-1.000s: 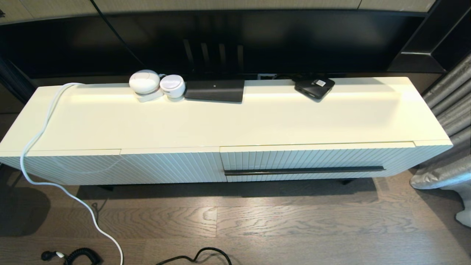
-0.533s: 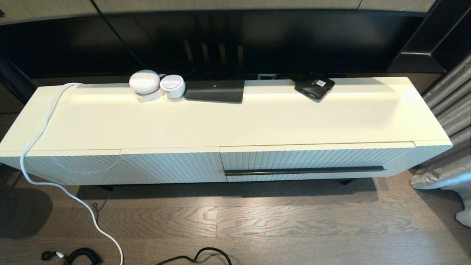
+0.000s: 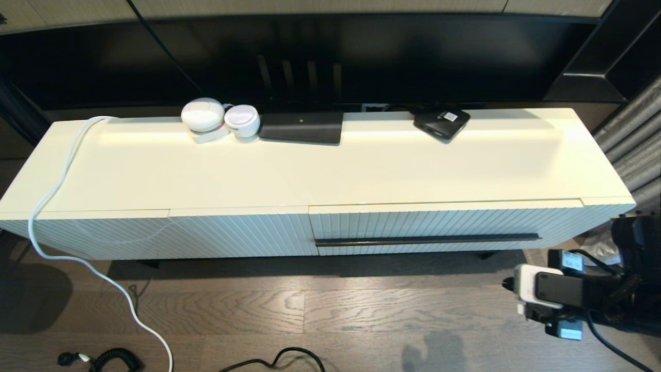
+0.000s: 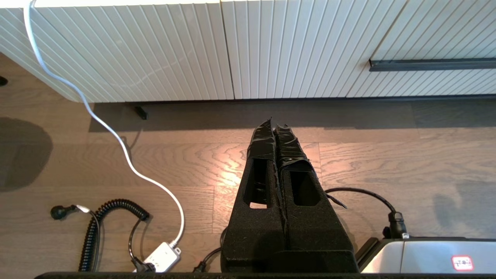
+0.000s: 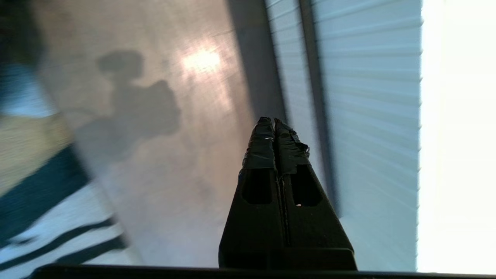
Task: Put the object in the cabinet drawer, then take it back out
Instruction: Open the drawer
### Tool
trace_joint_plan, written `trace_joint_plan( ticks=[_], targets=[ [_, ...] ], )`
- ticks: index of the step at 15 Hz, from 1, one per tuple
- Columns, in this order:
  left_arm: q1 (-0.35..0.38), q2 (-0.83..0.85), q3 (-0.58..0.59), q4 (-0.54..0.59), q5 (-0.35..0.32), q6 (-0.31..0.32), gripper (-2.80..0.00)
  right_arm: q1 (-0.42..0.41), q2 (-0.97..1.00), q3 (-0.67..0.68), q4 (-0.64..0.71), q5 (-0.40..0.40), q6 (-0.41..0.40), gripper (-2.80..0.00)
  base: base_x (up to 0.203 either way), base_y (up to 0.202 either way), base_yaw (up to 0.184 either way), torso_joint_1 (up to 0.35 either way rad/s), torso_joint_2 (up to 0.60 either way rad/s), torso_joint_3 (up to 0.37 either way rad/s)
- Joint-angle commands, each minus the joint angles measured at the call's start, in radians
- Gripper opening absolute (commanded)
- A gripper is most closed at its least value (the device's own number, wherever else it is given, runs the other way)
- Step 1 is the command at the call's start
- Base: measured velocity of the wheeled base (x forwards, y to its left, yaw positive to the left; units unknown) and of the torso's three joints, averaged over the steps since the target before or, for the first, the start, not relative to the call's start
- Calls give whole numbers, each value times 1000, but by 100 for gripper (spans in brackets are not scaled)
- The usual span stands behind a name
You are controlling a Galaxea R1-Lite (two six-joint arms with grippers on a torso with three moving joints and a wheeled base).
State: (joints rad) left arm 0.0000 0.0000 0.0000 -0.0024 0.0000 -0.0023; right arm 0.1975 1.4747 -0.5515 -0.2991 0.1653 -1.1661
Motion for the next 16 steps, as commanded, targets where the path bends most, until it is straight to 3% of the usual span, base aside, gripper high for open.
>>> trace_joint_plan(
  ticks=[1, 2, 4, 11, 16],
  targets=[
    [0, 0, 0, -1, 0, -1, -280, 14, 184, -14, -180, 0, -46, -280, 0, 0, 0, 0, 0, 0],
    [0, 0, 2, -1, 0, -1, -280, 19, 223, -12, -268, -1, -105, -280, 0, 0, 0, 0, 0, 0],
    [0, 0, 1, -1, 0, -1, -280, 21, 259, -9, -312, 2, -202, -280, 0, 0, 0, 0, 0, 0],
    [0, 0, 0, -1, 0, -1, -280, 22, 373, 27, -416, 0, -308, -280, 0, 0, 0, 0, 0, 0],
    [0, 0, 1, -1, 0, -1, -280, 48, 479, -19, -432, -62, -335, -280, 0, 0, 0, 0, 0, 0]
  ],
)
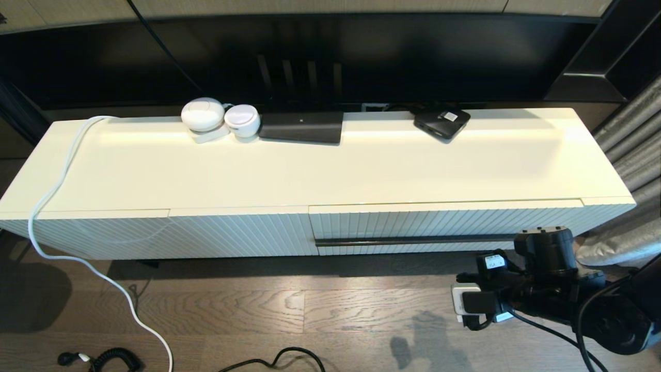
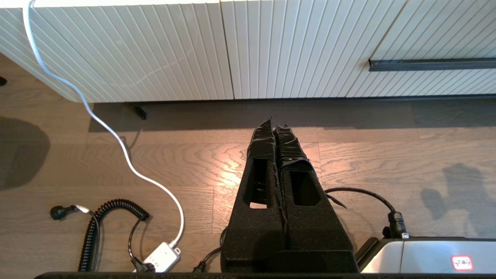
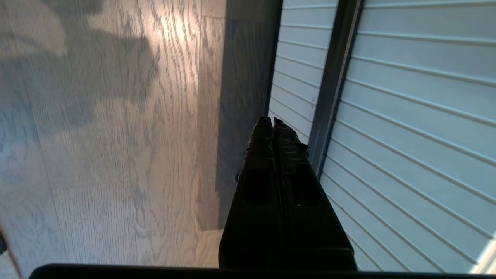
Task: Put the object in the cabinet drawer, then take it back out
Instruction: Open the drawer
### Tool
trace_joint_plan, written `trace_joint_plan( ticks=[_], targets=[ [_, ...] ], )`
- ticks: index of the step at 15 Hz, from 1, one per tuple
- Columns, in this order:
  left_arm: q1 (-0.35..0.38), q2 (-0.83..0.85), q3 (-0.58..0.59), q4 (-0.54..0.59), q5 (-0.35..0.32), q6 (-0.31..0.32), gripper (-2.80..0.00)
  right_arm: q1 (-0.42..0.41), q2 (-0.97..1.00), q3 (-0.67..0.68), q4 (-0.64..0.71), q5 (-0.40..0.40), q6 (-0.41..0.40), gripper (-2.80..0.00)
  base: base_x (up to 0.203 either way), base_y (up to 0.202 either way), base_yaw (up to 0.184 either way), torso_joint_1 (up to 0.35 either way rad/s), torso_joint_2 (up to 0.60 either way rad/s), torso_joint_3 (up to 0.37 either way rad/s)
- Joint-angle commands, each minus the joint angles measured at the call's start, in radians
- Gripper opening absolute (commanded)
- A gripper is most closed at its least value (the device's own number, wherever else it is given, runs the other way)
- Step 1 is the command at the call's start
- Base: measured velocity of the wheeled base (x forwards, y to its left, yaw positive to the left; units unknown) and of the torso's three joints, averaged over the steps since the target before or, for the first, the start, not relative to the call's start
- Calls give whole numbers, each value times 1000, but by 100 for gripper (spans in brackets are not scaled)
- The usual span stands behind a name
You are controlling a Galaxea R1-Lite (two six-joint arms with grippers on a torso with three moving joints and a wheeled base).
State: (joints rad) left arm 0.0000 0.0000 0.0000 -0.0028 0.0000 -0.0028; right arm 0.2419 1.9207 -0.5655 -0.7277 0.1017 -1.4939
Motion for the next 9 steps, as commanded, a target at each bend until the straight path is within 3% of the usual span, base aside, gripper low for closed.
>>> trace_joint_plan(
  ticks=[1, 4, 9],
  targets=[
    [0, 0, 2, 0, 0, 0, -280, 3, 53, -11, -3, -18, -14, -280, 0, 0, 0, 0, 0, 0],
    [0, 0, 0, 0, 0, 0, -280, 10, 62, -26, 5, -57, 4, -280, 0, 0, 0, 0, 0, 0],
    [0, 0, 0, 0, 0, 0, -280, 15, 26, -9, 0, -59, 11, -280, 0, 0, 0, 0, 0, 0]
  ],
)
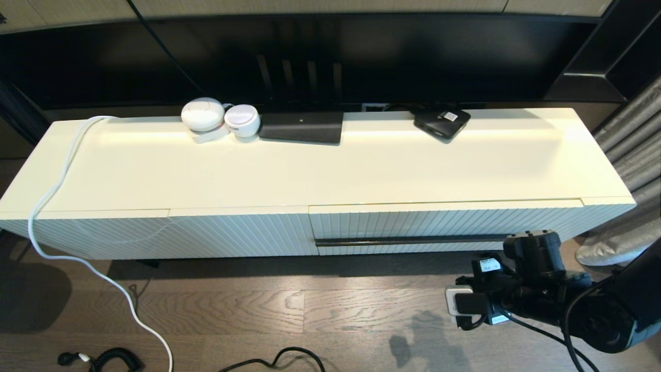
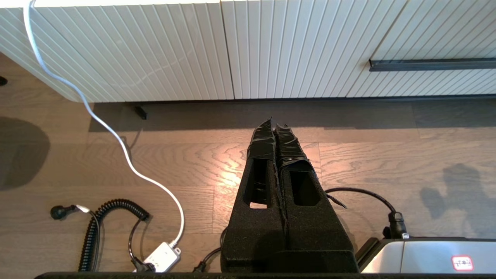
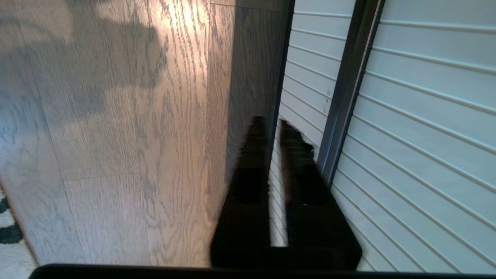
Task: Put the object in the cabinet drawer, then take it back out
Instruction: Open the drawer
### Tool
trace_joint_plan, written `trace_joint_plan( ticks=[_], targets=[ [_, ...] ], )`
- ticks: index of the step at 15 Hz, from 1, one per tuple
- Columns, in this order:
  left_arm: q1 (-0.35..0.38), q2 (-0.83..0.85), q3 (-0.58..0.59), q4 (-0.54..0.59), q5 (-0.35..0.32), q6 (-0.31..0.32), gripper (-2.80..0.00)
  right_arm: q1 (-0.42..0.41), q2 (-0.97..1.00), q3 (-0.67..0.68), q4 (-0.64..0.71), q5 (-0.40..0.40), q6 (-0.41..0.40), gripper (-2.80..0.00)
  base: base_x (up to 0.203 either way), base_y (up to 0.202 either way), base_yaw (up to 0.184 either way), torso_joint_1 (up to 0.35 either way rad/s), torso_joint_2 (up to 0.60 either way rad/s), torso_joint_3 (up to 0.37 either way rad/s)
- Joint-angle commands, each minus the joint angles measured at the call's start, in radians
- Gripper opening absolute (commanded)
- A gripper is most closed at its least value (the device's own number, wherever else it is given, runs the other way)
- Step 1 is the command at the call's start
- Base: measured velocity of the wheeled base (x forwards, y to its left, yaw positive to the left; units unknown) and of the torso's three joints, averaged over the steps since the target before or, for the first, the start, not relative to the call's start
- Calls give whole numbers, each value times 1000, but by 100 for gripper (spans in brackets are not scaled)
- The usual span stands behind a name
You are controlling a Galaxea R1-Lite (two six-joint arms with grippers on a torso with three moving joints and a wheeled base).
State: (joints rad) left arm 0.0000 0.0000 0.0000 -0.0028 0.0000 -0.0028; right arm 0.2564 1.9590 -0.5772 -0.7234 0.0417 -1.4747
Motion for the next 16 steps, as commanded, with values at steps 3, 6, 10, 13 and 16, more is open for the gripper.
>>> trace_joint_plan(
  ticks=[3, 6, 10, 13, 16],
  targets=[
    [0, 0, 0, 0, 0, 0, -280, -2, -34, 28, -5, -3, 1, 0, 0, 0, 0, 0, 0, 0],
    [0, 0, 0, 0, 0, 0, -280, -1, -79, 55, 2, -16, 46, 0, 0, 0, 0, 0, 0, 0],
    [0, 0, 2, 0, 0, 0, -280, 0, -155, 89, 121, -21, 51, 0, 0, 0, 0, 0, 0, 0],
    [0, 0, 0, 0, 0, 0, -280, 1, -157, 105, 128, -20, 53, 0, 0, 0, 0, 0, 0, 0],
    [0, 0, 0, 0, 0, 0, -280, 1, -86, 85, 119, -20, 66, 0, 0, 0, 0, 0, 0, 0]
  ],
)
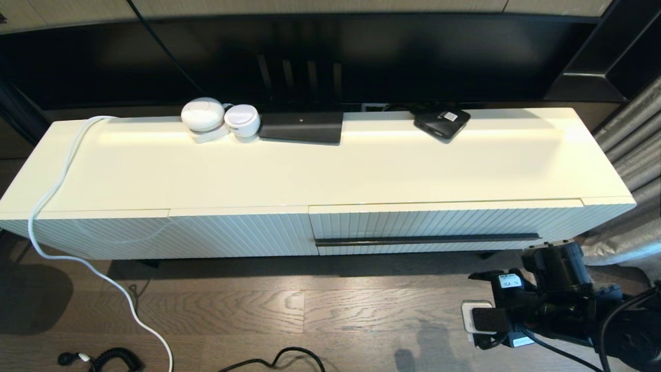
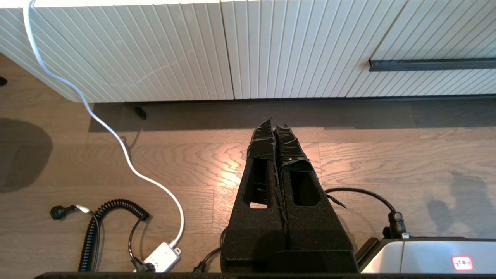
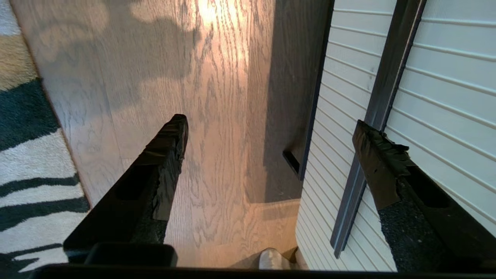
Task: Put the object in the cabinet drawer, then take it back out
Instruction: Open the drawer
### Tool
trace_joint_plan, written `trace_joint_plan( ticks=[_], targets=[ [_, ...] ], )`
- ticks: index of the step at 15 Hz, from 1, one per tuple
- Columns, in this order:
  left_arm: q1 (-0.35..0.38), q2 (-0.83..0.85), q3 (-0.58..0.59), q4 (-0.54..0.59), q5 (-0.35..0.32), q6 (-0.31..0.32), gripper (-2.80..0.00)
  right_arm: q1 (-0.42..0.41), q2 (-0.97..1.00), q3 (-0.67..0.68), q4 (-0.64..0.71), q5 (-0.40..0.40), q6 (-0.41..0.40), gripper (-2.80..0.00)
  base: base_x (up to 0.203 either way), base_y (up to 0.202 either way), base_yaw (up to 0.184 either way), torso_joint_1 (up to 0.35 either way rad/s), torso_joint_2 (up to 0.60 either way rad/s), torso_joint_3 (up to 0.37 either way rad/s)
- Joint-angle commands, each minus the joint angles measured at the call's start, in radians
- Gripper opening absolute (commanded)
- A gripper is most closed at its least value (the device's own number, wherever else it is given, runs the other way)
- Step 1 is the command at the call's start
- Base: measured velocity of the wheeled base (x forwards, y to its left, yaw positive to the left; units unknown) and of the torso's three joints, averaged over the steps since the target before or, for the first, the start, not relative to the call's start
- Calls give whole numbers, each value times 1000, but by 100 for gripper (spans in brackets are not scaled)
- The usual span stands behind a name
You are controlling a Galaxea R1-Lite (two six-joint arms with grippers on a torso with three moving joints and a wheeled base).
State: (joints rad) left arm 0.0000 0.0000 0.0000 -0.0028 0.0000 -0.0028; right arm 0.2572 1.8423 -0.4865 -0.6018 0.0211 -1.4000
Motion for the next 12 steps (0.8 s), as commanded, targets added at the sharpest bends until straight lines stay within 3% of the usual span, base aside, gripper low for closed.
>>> trace_joint_plan(
  ticks=[1, 12],
  targets=[
    [0, 0, 0, 0, 0, 0, -280, 0, 34, -10, -8, 0, -6, 0, 0, 0, 0, 0, 0, 0],
    [0, 0, 1, 0, 0, 0, -280, -37, 261, -194, -122, 5, 67, 0, 0, 0, 0, 0, 0, 0]
  ],
)
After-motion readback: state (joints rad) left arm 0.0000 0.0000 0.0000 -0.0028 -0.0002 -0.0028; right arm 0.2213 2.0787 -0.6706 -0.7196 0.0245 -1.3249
